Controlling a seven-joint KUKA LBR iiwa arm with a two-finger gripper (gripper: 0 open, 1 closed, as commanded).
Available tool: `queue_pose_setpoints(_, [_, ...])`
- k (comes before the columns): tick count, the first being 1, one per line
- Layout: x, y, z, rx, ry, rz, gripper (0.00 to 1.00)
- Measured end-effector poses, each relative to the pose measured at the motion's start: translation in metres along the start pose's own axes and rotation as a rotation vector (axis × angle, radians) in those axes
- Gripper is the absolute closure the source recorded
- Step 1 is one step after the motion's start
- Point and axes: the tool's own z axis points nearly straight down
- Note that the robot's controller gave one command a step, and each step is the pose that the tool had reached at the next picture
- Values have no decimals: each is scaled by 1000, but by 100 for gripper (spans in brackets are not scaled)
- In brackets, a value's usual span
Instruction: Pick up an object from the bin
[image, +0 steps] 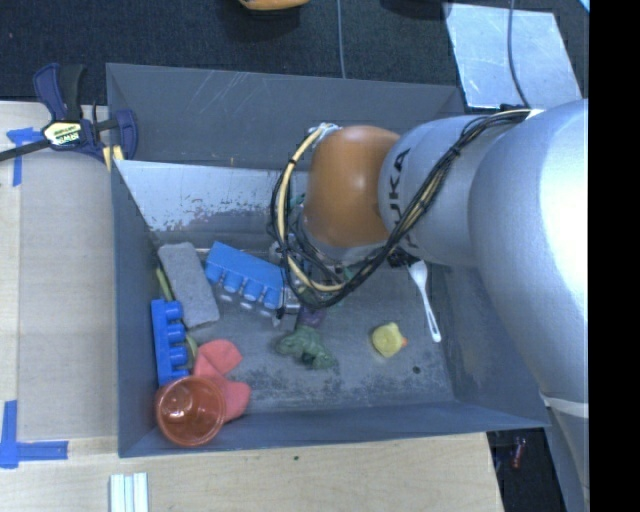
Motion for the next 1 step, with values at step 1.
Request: queue_pose_setpoints(1, [-10,-14,3,0,-9,14,100])
